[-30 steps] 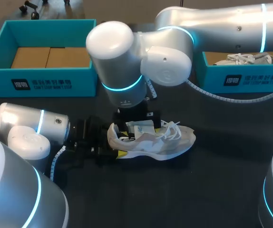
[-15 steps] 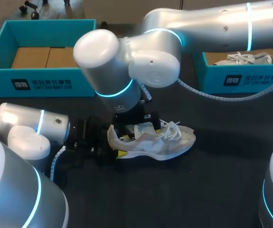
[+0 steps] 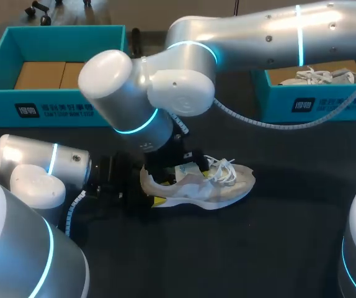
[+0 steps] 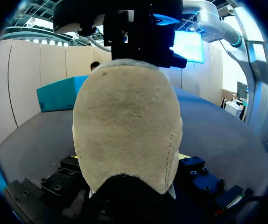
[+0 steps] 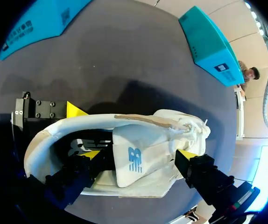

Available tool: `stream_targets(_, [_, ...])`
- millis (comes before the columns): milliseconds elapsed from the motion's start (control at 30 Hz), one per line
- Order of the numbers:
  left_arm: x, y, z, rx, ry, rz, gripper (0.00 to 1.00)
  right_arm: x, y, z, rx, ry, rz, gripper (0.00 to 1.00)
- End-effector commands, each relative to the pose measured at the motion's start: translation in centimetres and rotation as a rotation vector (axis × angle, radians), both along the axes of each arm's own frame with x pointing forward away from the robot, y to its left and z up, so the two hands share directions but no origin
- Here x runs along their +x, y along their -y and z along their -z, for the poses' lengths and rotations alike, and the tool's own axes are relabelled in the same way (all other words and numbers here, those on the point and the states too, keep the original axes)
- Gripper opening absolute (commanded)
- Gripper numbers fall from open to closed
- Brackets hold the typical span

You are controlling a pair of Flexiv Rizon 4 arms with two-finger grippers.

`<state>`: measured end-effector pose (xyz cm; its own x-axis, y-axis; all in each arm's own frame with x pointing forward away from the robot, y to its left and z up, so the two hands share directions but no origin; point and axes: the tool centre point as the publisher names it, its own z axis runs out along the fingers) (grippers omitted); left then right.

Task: Take the shoe out of the shoebox, open the shoe tongue, remove and reinsert the insole, then place the shoe into the shoebox

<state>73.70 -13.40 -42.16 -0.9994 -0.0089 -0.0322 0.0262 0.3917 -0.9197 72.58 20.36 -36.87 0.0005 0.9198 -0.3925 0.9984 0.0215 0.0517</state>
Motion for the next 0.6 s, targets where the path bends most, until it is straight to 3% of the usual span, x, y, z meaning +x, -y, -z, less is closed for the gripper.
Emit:
stream_targets(33, [-0.1,0.0,0.0,0.006,0.0,-0.001,0.0,-0.7,0.0,-0.1,-0.038,0.145,0.311,1.0])
stream_targets(500, [-0.1,0.0,0.0,0.006,0.0,-0.001,0.0,-0.5,1.8,-1.7,-0.077,0.171,0.338,1.0])
stream_targets(600, [-0.1,0.0,0.0,0.006,0.0,-0.001,0.0,-0.5,2.0,-2.1,-0.077,0.169,0.344,0.79])
